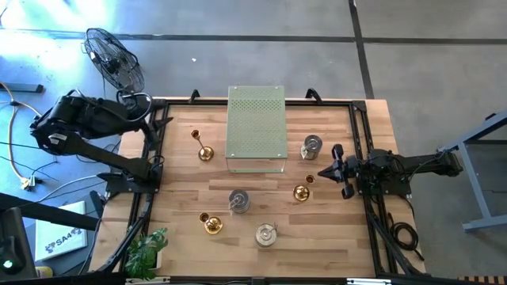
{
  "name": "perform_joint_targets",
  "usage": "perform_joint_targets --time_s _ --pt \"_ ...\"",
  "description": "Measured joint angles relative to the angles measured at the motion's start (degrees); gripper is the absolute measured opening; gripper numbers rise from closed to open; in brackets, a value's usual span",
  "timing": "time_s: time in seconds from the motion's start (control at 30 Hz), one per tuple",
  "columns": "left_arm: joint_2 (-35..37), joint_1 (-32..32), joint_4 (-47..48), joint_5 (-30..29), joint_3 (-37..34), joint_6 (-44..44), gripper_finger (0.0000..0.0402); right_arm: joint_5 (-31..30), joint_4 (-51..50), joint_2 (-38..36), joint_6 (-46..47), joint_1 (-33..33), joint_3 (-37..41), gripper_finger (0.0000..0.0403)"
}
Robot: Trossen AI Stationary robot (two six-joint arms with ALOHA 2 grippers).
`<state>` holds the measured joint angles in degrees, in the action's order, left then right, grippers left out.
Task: Pick & Place candle stick holders
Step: Put the top gold candle holder on the shelf
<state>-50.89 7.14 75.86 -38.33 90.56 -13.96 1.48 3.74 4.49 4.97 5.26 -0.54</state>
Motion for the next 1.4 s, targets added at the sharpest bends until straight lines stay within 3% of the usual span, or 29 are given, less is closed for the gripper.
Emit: perform_joint_targets --time_s 0.2,0.3,0.47,0.63,1.0,1.4 --pt "0.1 0.0 3.1 0.7 -2.3 -4.5 0.0191 -8.2 4.2 0.0 19.5 0.0 0.0 0.0005" --pt "0.0 0.0 3.2 1.1 -5.1 -4.8 0.0191 -8.7 8.7 0.0 23.1 0.0 -0.1 0.0005" --pt "0.0 0.0 1.7 3.5 -9.3 -7.8 0.0191 -8.0 14.9 0.0 18.3 0.0 -3.3 0.0005" --pt "1.2 0.0 1.8 4.9 -13.8 -8.8 0.0191 -7.1 14.8 0.0 12.4 0.0 -9.4 0.0005" --pt "7.9 0.0 -0.5 7.9 -24.9 -16.6 0.0190 -10.7 -8.2 3.9 9.4 0.0 -26.2 0.0005" --pt "15.2 0.0 -16.8 6.6 -36.1 -11.9 0.0131 -12.0 -10.0 13.4 4.0 0.0 -33.3 0.0005"
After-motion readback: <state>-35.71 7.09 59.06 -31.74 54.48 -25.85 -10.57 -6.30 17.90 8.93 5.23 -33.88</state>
